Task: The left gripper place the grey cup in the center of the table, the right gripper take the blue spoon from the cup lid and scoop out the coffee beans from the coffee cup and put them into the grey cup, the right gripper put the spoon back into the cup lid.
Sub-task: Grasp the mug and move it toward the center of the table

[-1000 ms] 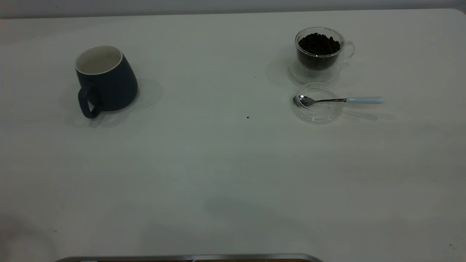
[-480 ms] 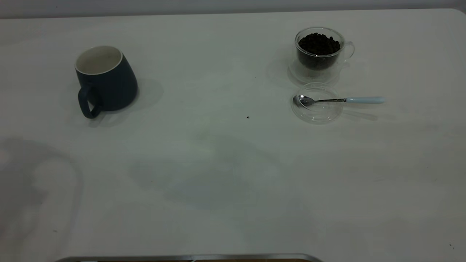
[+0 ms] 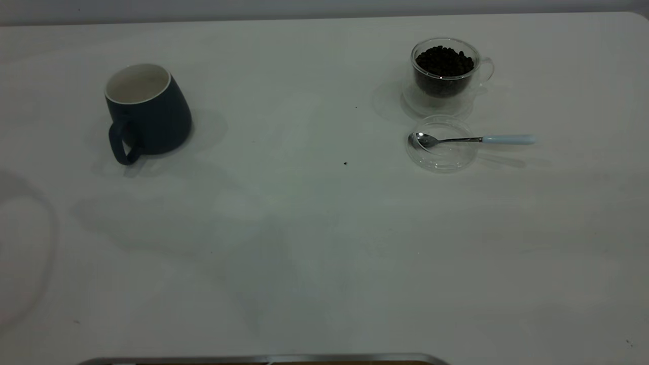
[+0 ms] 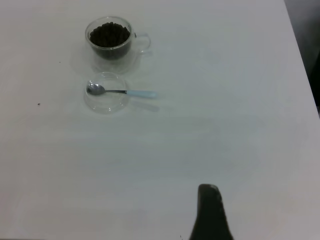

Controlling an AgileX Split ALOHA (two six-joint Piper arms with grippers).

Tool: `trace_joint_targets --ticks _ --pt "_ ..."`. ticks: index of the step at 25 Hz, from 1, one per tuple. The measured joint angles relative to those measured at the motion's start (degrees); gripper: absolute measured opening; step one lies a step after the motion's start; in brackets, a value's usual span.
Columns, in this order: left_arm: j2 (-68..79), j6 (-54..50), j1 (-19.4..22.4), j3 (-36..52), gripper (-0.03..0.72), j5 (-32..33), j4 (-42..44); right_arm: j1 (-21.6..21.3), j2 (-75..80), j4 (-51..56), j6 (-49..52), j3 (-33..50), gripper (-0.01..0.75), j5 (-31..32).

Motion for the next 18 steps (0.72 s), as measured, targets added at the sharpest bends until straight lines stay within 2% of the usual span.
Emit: trace_joint_targets --ticks 7,14,18 --pt "11.06 20.46 6.05 -0.06 0.466 -8.83 -1.22 0.0 0.0 0.0 0.0 0.0 0.588 0.0" --pt "22.44 34.54 6.5 -1.09 0.466 -18.77 -1.28 0.0 0.0 0.0 0.0 0.0 0.588 0.0" --pt "28.39 37.8 6.5 -5.81 0.466 -19.58 -2.13 0.0 0.0 0.0 0.0 0.0 0.588 0.0"
